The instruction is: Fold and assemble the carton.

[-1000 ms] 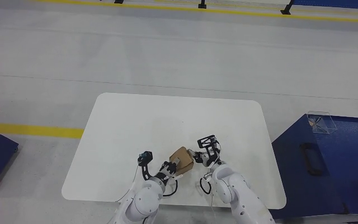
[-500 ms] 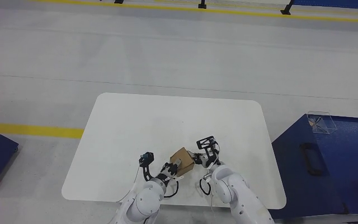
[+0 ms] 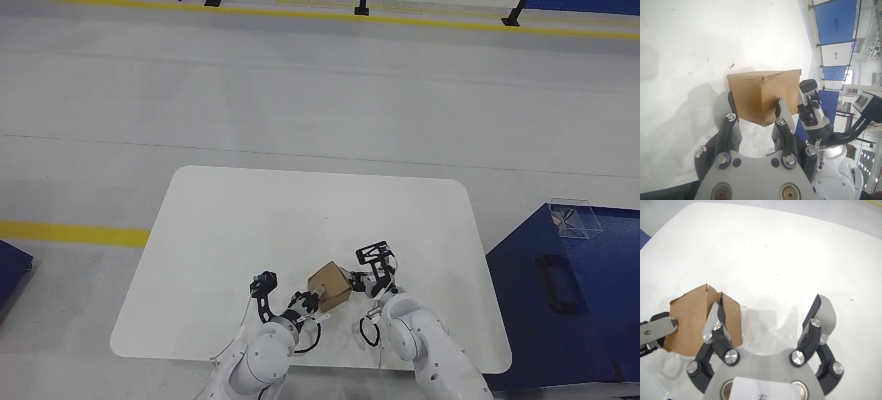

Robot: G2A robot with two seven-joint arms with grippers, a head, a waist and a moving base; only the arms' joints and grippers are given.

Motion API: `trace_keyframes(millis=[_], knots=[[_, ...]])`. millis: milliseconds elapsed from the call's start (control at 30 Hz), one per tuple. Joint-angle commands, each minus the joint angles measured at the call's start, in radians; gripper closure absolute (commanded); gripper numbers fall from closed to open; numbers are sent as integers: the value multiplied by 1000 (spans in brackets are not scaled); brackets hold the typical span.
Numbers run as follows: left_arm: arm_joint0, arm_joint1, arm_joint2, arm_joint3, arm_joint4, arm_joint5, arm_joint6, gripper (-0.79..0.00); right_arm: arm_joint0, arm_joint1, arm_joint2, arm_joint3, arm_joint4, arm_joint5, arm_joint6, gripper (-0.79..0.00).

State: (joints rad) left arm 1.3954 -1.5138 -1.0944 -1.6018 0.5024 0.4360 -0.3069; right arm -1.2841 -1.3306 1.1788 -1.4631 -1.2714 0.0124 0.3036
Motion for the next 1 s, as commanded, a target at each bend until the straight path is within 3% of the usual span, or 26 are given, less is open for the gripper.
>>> trace_keyframes(millis=[0, 967], knots=[[-3, 0, 2, 3, 0, 1, 0, -369, -2, 1, 6, -5, 1, -1, 2, -785], [-54, -3, 28, 42, -20, 20, 17, -385, 4, -2, 6, 7, -9, -21, 19, -785]])
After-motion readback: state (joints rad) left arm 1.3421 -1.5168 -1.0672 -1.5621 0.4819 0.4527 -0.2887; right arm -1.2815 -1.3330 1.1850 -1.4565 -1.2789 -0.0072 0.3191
